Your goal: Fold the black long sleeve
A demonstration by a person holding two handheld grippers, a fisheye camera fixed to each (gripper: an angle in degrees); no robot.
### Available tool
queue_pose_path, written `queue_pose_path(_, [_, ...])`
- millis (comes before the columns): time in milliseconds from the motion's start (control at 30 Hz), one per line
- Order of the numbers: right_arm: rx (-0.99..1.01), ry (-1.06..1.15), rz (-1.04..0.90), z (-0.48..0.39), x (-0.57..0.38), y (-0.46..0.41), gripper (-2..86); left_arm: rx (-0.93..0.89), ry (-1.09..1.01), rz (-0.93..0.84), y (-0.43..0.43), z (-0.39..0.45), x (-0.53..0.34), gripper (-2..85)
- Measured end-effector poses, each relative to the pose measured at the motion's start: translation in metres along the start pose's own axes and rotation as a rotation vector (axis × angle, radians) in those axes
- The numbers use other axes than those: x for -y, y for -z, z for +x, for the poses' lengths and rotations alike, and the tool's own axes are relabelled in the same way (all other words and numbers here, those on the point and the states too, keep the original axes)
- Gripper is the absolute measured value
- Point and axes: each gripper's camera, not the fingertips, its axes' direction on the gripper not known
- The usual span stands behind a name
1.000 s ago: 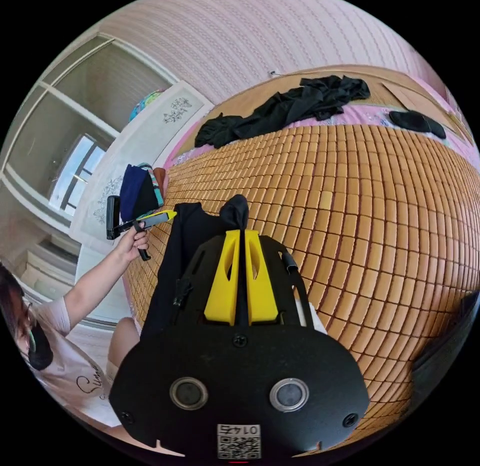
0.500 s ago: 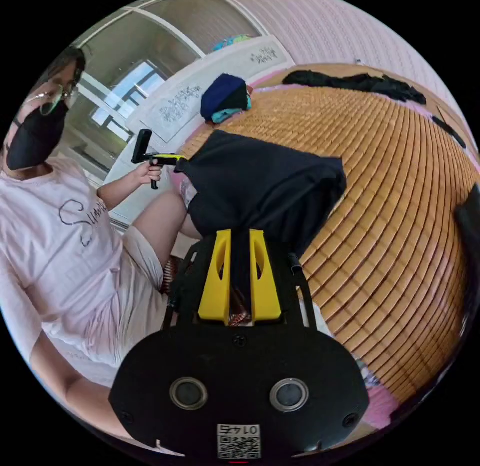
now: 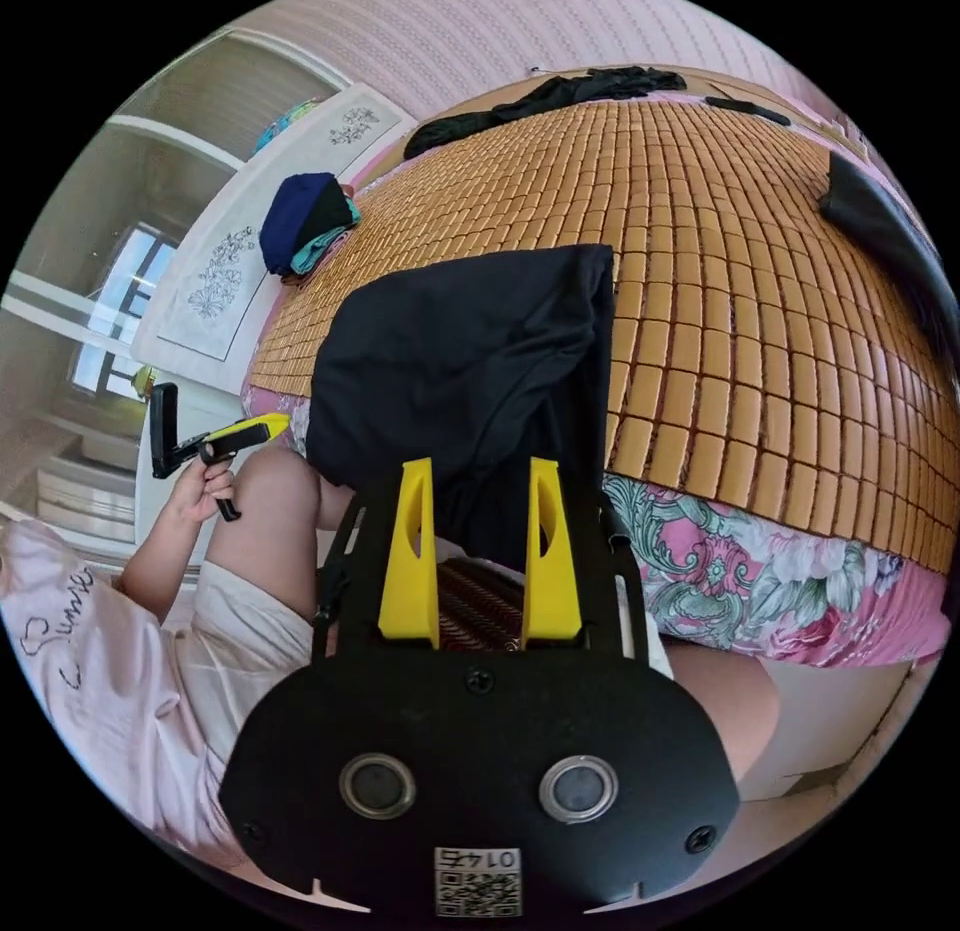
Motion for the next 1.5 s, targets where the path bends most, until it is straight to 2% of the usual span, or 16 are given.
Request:
queue_pose_path(167, [0.146, -0.053, 0.024, 0.009, 0.006, -0.006, 4.0, 0.083, 0.005, -0.117, -0.030, 0.011, 0.006, 5.9])
queue_pose_path(333, [0.126, -0.067, 0.124, 0.005, -0.002, 0.032, 2.5, 0.088, -0.040, -0.162, -0.043, 0.025, 0.007, 3.6])
queue_pose_path(467, [0.095, -0.083, -0.077, 0.002, 0.009, -0.011, 3.4, 0.092, -0.062, -0.182, -0.049, 0.034, 0.005, 2.0])
queue_pose_path(500, [0.033, -0.070, -0.100, -0.005, 0.010, -0.020, 4.0, 0.087, -0.055, -0.183, -0.049, 0.034, 0.005, 1.8])
queue_pose_path(567, [-0.052, -0.056, -0.060, -0.017, 0.007, -0.022, 5.3, 0.082, -0.023, -0.166, -0.038, 0.037, 0.002, 1.5])
queue_pose_path(733, [-0.011, -0.044, -0.068, -0.033, -0.002, -0.042, 9.5, 0.111, -0.026, -0.092, -0.016, 0.052, -0.004, 6.7])
queue_pose_path(800, [-0.069, -0.045, -0.183, -0.036, 0.001, -0.075, 10.1, 0.141, -0.029, -0.134, -0.031, 0.054, -0.002, 8.0])
queue_pose_path(867, [-0.043, -0.029, -0.282, -0.040, 0.005, -0.099, 7.1, 0.160, -0.059, -0.269, -0.058, 0.058, -0.001, 6.2])
queue_pose_path(967, [-0.138, 0.024, -0.323, -0.057, 0.007, -0.109, 3.2, 0.197, -0.122, -0.295, -0.056, 0.069, -0.004, 1.0])
queue_pose_path(1133, [-0.223, 0.075, -0.406, -0.078, 0.008, -0.143, 1.8, 0.216, -0.161, -0.356, -0.065, 0.083, -0.014, 0.8])
queue_pose_path(1333, [-0.318, 0.146, -0.480, -0.104, 0.009, -0.146, 1.2, 0.173, -0.074, -0.243, -0.032, 0.084, -0.035, 4.5])
queue_pose_path(1400, [-0.404, 0.250, -0.384, -0.137, 0.021, -0.135, 0.7, 0.173, -0.105, -0.166, -0.015, 0.096, -0.042, 3.9])
queue_pose_path(1500, [-0.398, 0.439, -0.275, -0.192, 0.056, -0.154, 0.1, 0.165, -0.257, -0.073, -0.014, 0.142, -0.044, 1.3])
